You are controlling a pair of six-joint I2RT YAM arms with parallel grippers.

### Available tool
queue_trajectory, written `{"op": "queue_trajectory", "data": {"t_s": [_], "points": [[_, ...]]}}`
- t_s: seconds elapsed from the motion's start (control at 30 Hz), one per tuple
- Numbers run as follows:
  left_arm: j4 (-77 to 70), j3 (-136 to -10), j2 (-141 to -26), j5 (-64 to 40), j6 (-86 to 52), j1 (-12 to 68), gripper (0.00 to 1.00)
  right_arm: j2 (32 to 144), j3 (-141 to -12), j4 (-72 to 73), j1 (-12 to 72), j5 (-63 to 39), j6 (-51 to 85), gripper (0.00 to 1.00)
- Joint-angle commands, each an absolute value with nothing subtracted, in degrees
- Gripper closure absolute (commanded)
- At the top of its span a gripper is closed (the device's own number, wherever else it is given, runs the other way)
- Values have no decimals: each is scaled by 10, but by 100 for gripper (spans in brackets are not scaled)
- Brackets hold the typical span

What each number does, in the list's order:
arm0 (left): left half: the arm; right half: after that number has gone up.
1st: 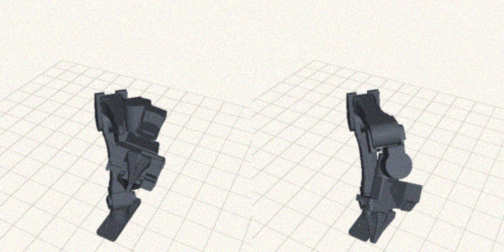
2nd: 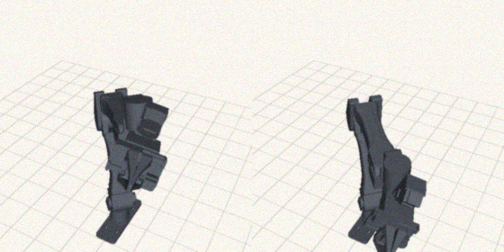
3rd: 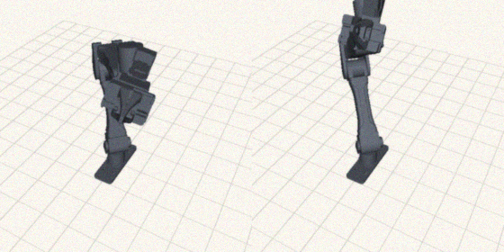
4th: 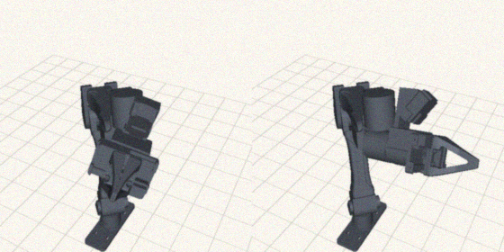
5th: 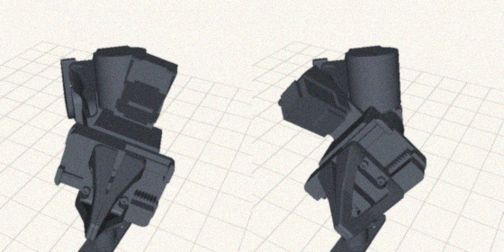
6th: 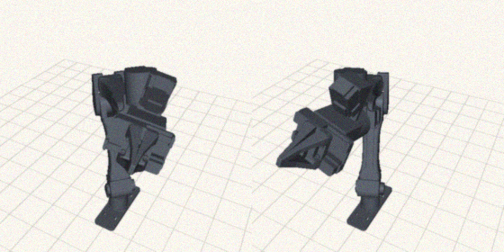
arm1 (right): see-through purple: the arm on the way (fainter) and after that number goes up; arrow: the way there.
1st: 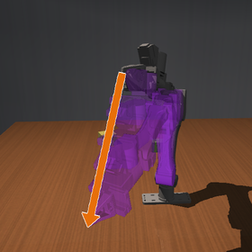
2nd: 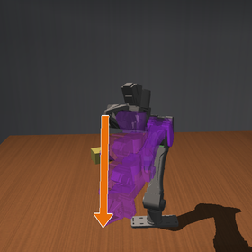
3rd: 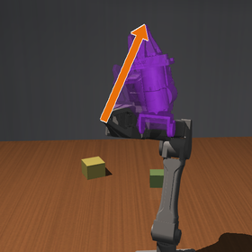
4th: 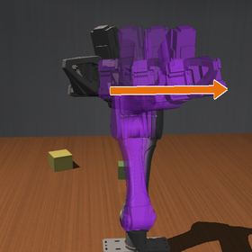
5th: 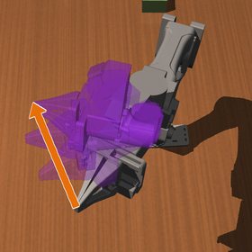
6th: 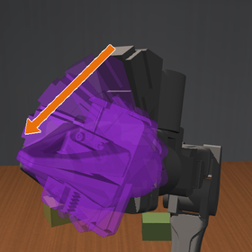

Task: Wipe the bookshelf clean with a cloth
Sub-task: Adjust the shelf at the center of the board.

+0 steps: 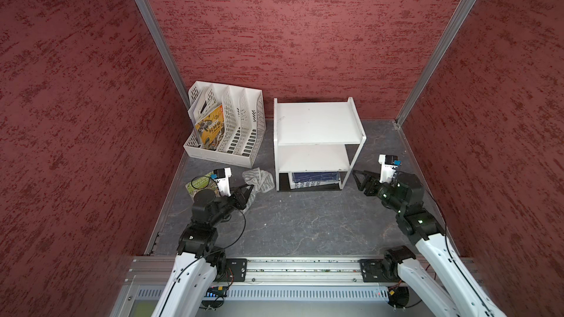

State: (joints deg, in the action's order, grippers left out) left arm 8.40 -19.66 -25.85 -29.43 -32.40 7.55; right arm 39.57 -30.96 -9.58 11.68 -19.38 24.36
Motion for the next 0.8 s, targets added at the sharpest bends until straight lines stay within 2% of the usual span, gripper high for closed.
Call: {"op": "queue_trajectory", "data": {"t_s": [0.0, 0.43, 0.77], "points": [[-5, -188, -284, -366, -339, 63, 100, 426, -301, -3, 109, -298, 240, 35], [-153, -169, -423, -387, -371, 69, 100, 522, -310, 91, 107, -307, 248, 42], [-194, -160, -464, -374, -378, 107, 100, 526, -309, 92, 107, -292, 239, 42]]}}
